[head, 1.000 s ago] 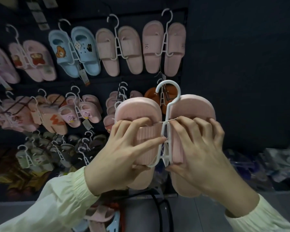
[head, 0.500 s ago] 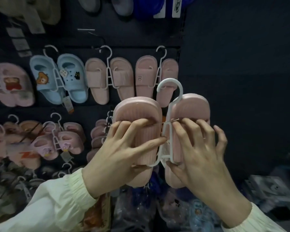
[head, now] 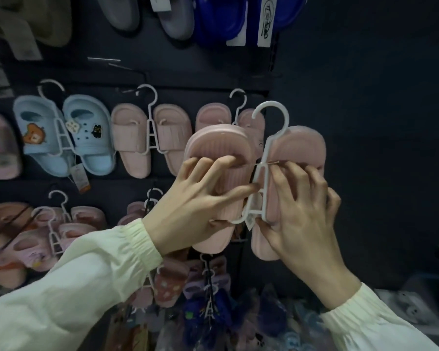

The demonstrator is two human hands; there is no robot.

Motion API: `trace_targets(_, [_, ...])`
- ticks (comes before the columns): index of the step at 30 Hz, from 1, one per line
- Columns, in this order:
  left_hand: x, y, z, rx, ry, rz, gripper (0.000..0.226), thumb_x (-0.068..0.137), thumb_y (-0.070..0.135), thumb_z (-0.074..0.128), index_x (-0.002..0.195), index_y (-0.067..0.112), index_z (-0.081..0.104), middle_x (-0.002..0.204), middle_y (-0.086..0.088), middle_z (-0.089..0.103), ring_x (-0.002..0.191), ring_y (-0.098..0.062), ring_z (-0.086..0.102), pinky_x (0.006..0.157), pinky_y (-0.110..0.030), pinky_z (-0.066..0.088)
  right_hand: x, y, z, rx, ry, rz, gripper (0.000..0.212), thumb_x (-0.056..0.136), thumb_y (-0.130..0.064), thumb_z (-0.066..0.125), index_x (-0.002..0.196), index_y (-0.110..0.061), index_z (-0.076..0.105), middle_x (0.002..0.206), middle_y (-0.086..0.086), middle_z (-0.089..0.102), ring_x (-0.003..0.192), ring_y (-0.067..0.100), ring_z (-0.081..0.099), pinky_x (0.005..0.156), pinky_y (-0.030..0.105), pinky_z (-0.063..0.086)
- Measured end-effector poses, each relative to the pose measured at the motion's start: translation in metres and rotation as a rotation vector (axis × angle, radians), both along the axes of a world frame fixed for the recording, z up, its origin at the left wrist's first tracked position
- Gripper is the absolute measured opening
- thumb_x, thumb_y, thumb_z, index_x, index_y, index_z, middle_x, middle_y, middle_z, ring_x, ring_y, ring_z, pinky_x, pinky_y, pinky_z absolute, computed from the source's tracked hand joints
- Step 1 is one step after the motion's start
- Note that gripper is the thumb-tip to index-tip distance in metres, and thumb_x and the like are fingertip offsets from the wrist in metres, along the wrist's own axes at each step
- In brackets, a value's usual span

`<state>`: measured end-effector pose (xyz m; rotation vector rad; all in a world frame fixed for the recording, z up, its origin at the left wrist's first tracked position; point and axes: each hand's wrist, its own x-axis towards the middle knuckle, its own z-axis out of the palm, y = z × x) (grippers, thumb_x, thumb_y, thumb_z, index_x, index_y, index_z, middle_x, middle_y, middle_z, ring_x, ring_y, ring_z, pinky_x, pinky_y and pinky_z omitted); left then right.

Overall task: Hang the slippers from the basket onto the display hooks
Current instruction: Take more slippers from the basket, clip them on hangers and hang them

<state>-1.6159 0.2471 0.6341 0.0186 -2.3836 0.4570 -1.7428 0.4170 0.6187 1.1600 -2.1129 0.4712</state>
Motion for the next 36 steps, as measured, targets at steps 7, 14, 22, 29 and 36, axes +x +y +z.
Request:
trace_targets(7, [-0.038,-0.029,0.012,-0.058,-0.058,0.108,0.083,0.071,0.044,0.08,0.146,0.038,0.045,0.145,-0.012,0.038,0.116,-0.034,0.047,0.1,-0.047,0.035,-0.051,-0.04,0.007,-0.017,0.013,0.071,0.084,0.072,-0.036,0.078,0.142,-0.022,0.035,0.144,0.007,0.039,0.139,0.031,0.031,0.094,0.048,0.032])
trace_targets(14, [-0.082,-0.056,0.008,-0.054,-0.111,0.156,0.089,0.071,0.045,0.079,0.15,0.036,0.037,0.15,-0.012,0.034,0.124,-0.033,0.044,0.103,-0.046,0.035,-0.103,-0.073,0.001,0.066,0.05,0.051,0.084,0.074,-0.041,0.071,0.147,-0.019,0.034,0.147,0.008,0.038,0.139,0.033,0.034,0.096,0.05,0.035])
trace_targets(22, [-0.118,-0.091,-0.005,-0.01,-0.135,0.251,0.086,0.076,0.028,0.072,0.152,0.034,0.031,0.152,-0.012,0.032,0.121,-0.037,0.045,0.101,-0.051,0.041,-0.139,-0.121,-0.003,0.113,0.098,0.04,0.085,0.077,-0.04,0.073,0.148,-0.019,0.03,0.147,0.008,0.036,0.137,0.035,0.034,0.096,0.053,0.039])
trace_targets(29, [-0.144,-0.124,-0.013,0.006,-0.114,0.301,0.095,0.07,0.026,0.082,0.152,0.034,0.035,0.153,-0.011,0.031,0.129,-0.036,0.033,0.112,-0.055,0.03,-0.166,-0.167,-0.014,0.065,0.075,0.083,0.097,0.064,-0.032,0.084,0.146,-0.015,0.035,0.142,0.012,0.038,0.132,0.038,0.039,0.087,0.053,0.045])
trace_targets(36, [-0.155,-0.137,-0.023,0.051,-0.158,0.35,0.095,0.079,0.036,0.076,0.156,0.035,0.022,0.163,-0.011,0.015,0.144,-0.04,0.019,0.118,-0.06,0.02,-0.177,-0.185,-0.017,0.118,-0.046,0.113,0.093,0.08,-0.033,0.074,0.156,-0.016,0.022,0.159,0.011,0.026,0.146,0.035,0.02,0.103,0.062,0.037])
